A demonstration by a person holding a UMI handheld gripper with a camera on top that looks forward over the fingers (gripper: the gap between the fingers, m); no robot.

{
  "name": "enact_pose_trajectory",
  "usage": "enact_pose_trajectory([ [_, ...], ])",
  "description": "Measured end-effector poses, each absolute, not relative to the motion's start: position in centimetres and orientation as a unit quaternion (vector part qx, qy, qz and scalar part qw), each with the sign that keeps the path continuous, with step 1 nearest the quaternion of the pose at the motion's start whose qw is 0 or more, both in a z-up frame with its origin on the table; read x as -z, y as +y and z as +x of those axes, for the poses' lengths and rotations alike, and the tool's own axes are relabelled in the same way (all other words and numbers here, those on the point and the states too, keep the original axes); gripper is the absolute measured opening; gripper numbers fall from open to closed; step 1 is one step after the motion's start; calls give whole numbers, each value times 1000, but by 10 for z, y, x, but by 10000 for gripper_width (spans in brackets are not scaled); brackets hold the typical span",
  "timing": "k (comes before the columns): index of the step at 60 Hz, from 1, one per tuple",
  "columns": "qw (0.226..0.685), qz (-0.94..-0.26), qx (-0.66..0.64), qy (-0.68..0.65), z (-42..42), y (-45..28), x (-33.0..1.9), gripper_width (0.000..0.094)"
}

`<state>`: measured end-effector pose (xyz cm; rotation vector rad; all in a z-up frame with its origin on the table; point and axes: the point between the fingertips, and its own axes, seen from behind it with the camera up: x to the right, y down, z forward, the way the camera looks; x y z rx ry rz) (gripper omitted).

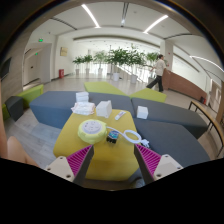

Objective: Unplug charger

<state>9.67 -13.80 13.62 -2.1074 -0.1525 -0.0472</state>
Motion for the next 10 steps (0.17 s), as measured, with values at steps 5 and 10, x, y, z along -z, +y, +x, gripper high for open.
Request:
enact_pose_trajectory([
  [5, 497, -867, 17, -40, 109, -134, -131, 846],
  [10, 494, -869, -14, -29, 106, -131, -123, 849],
])
